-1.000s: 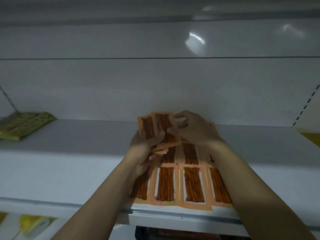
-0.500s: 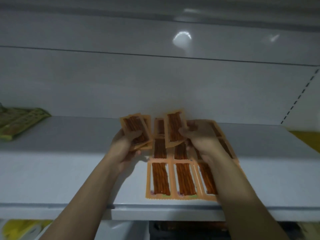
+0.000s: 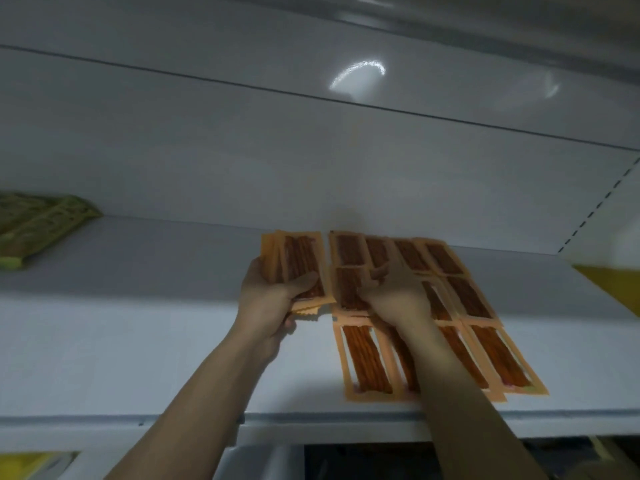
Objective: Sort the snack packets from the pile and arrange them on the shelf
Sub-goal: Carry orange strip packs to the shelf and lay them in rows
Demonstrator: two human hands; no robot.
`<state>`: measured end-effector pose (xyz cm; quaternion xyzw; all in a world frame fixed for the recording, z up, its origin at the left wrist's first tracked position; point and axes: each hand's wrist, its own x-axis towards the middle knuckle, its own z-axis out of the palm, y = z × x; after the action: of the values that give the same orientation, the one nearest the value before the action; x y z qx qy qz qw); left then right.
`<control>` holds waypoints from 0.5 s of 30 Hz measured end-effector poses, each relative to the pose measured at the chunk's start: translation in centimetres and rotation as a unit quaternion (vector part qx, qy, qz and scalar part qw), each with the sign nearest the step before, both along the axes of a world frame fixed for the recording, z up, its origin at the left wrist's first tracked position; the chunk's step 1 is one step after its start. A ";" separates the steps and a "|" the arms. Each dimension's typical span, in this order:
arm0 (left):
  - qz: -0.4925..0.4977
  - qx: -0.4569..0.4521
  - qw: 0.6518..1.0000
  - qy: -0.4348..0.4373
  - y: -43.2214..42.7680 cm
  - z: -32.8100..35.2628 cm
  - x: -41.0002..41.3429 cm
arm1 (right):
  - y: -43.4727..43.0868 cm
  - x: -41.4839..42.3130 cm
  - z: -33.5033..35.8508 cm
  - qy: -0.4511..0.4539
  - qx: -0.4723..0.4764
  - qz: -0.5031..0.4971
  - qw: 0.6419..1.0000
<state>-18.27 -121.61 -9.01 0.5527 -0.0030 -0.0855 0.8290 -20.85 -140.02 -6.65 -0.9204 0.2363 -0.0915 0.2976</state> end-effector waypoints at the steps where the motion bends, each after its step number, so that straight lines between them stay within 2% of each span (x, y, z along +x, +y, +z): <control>1: -0.003 -0.002 1.000 0.000 0.1 -0.1 0.0 | 0.2 -0.1 0.0 0.010 -0.024 -0.003 1.000; 3: -0.011 -0.004 1.000 0.000 0.1 0.1 -0.1 | 0.6 -0.3 0.1 0.013 -0.063 -0.006 0.998; 5: -0.013 -0.014 1.000 -0.007 0.1 0.3 -0.2 | 1.0 -0.6 0.3 -0.034 -0.057 0.004 0.998; 7: -0.014 -0.021 1.000 -0.011 -0.1 0.5 -0.4 | 1.5 -0.8 0.9 -0.122 0.026 0.033 0.992; 9: -0.023 -0.014 1.000 -0.008 -0.4 0.7 -0.7 | 2.2 -0.8 1.6 -0.162 0.145 0.081 0.973; 11: -0.046 -0.011 0.999 -0.011 -0.9 1.1 -1.1 | 2.5 -0.9 2.1 -0.137 0.224 0.135 0.955; 15: -0.129 -0.034 0.991 -0.032 -1.8 2.5 -2.3 | 1.6 -1.6 2.9 -0.128 0.297 0.191 0.927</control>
<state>-20.57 -123.37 -6.52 0.5213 -0.1035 -0.1738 0.8290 -22.44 -138.38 -3.73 -0.7982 0.0323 -0.0757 0.5967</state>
